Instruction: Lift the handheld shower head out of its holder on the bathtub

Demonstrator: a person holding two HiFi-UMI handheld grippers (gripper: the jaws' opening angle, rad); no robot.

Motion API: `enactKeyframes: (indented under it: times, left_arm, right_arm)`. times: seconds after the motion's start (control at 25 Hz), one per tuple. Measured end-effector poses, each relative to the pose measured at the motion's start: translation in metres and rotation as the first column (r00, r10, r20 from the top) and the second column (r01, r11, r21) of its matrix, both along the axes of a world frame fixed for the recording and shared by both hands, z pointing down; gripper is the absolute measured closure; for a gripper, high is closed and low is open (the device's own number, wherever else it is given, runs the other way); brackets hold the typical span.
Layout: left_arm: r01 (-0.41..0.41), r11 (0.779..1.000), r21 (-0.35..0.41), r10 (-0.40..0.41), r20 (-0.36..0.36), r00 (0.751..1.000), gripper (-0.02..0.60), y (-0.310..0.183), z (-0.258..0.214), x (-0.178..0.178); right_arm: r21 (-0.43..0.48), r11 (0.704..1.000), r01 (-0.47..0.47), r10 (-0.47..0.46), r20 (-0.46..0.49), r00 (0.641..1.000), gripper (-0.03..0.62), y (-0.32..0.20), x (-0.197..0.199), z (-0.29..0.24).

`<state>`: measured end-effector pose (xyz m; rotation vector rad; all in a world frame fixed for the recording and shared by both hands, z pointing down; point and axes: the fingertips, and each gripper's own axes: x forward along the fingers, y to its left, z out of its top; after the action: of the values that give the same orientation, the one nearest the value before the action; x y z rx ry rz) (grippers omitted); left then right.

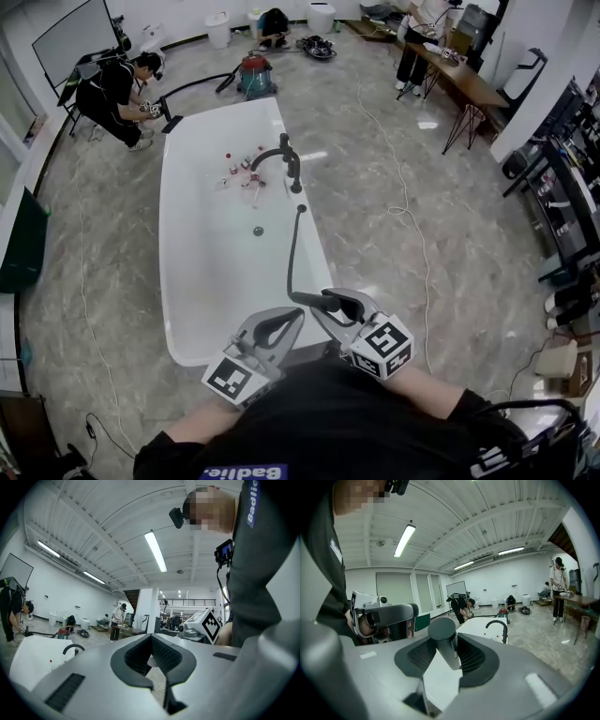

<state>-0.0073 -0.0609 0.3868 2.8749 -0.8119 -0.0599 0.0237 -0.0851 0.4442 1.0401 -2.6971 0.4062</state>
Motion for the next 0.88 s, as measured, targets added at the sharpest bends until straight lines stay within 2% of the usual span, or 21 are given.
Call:
enactKeyframes:
  times: [0.88]
  left_arm:
    - [-0.014, 1.000, 0.000, 0.014, -0.004, 1.000, 0.577, -0.005, 0.000, 0.013]
  right_arm:
    - [-0.008, 1.000, -0.015, 0.015, 0.002, 1.000, 0.461, -0.005, 0.014, -0.002]
